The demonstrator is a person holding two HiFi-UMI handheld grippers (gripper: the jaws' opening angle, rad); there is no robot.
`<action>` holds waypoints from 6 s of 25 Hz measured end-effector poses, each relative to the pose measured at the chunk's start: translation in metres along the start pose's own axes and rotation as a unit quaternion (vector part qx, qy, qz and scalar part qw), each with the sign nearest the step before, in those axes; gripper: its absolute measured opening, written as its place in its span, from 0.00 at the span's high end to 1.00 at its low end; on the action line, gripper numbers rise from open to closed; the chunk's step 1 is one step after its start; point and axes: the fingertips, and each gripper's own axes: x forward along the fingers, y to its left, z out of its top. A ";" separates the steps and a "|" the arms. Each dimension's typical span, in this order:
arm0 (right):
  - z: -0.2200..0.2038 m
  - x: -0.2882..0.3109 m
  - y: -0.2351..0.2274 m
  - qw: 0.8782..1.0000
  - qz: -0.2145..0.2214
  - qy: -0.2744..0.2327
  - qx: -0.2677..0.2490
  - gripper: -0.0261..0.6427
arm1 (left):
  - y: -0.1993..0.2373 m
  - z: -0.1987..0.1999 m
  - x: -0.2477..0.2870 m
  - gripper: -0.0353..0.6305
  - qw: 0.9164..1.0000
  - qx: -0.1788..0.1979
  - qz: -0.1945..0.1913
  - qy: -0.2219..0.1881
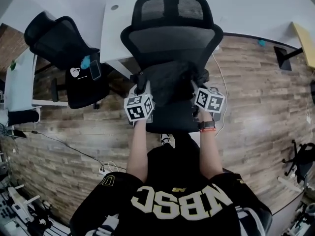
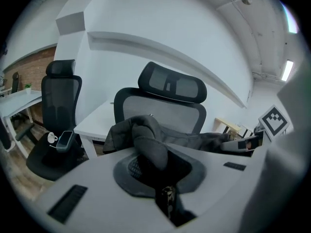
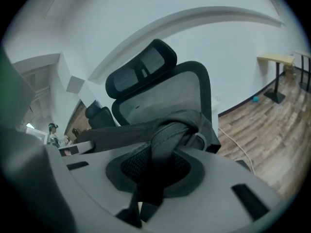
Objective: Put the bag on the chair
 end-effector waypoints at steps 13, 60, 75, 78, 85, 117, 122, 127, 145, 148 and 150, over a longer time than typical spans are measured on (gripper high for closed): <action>-0.060 0.060 -0.052 0.997 -0.026 0.069 -0.016 0.85 | 0.018 -0.084 0.064 0.89 0.995 -0.016 0.007 0.096; -0.217 0.216 -0.199 0.977 -0.074 0.197 -0.040 0.34 | 0.096 -0.287 0.202 0.41 0.976 -0.042 0.028 0.211; -0.124 0.176 -0.141 0.990 -0.050 0.097 -0.088 0.37 | 0.063 -0.202 0.164 0.41 0.988 -0.001 0.018 0.153; -0.088 0.163 -0.127 0.986 -0.072 0.060 -0.137 0.38 | 0.059 -0.165 0.156 0.41 0.993 0.001 0.030 0.114; 0.019 0.126 -0.092 0.983 -0.089 -0.049 -0.150 0.42 | 0.050 -0.061 0.138 0.41 0.998 0.030 0.060 0.021; 0.214 -0.054 0.069 0.930 -0.063 -0.299 -0.207 0.89 | -0.016 0.198 -0.025 0.86 0.961 0.117 0.084 -0.238; 0.210 -0.063 0.065 0.931 -0.063 -0.300 -0.200 0.95 | -0.024 0.197 -0.034 0.90 0.959 0.112 0.078 -0.247; 0.202 -0.065 0.065 0.932 -0.055 -0.296 -0.204 0.95 | -0.033 0.193 -0.039 0.92 0.959 0.109 0.067 -0.254; 0.194 -0.080 0.067 0.929 -0.044 -0.307 -0.202 0.95 | -0.047 0.181 -0.045 0.92 0.961 0.107 0.034 -0.253; 0.195 -0.077 0.077 0.929 -0.029 -0.303 -0.210 0.95 | -0.040 0.178 -0.043 0.92 0.958 0.109 0.042 -0.263; 0.198 -0.074 0.084 0.929 -0.014 -0.299 -0.219 0.95 | -0.035 0.177 -0.041 0.92 0.956 0.110 0.049 -0.266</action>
